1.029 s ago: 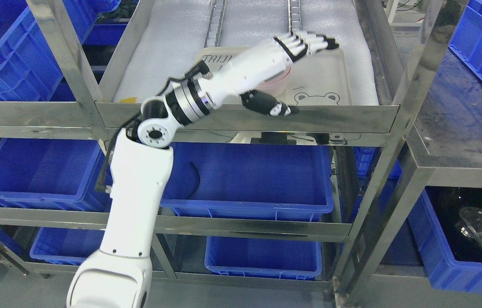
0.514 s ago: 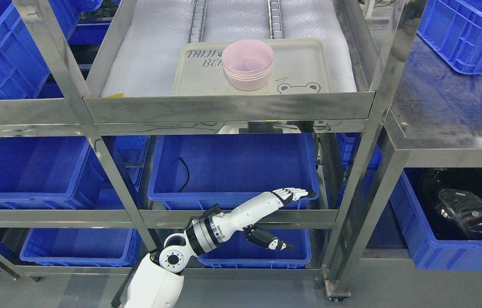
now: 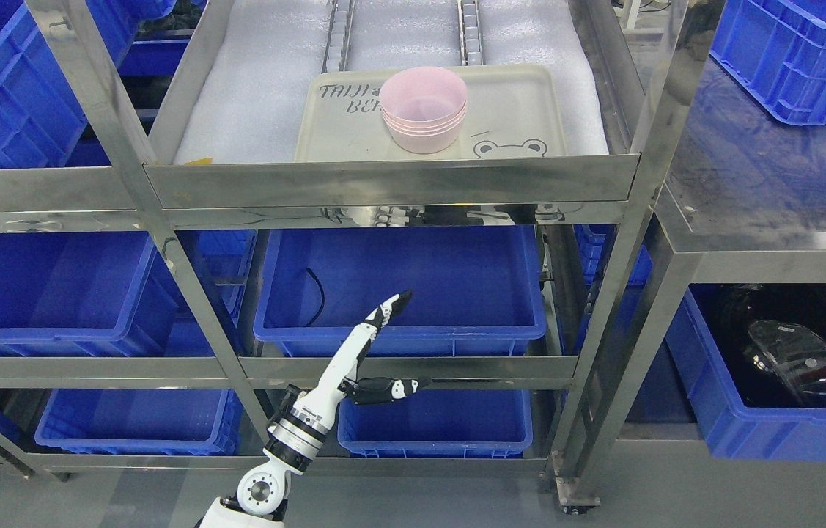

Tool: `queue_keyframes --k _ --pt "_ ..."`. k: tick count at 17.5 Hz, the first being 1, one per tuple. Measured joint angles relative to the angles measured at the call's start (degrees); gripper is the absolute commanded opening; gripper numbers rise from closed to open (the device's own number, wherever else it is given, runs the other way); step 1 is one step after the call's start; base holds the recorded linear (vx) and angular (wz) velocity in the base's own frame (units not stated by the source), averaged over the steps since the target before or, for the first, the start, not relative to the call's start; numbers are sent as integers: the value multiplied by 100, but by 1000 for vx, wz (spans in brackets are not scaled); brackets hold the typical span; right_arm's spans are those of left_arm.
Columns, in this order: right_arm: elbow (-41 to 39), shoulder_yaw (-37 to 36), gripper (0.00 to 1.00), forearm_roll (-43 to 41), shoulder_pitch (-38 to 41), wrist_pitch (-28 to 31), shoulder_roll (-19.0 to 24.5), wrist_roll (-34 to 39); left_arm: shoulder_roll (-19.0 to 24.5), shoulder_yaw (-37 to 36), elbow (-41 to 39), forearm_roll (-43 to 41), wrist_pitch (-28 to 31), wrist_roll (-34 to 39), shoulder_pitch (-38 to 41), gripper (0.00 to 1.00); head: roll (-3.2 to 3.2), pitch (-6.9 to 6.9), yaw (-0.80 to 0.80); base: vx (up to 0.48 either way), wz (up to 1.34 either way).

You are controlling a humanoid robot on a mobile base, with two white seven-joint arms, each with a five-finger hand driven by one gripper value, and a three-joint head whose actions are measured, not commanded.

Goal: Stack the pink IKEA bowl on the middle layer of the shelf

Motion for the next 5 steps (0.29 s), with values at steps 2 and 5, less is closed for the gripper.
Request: queue_keyframes --k 2,5 --pt "0 0 100 0 0 0 0 0 0 92 -37 190 631 409 -55 100 0 0 0 0 0" --pt "0 0 100 0 0 0 0 0 0 230 -234 471 1423 868 -152 100 0 0 0 0 0"
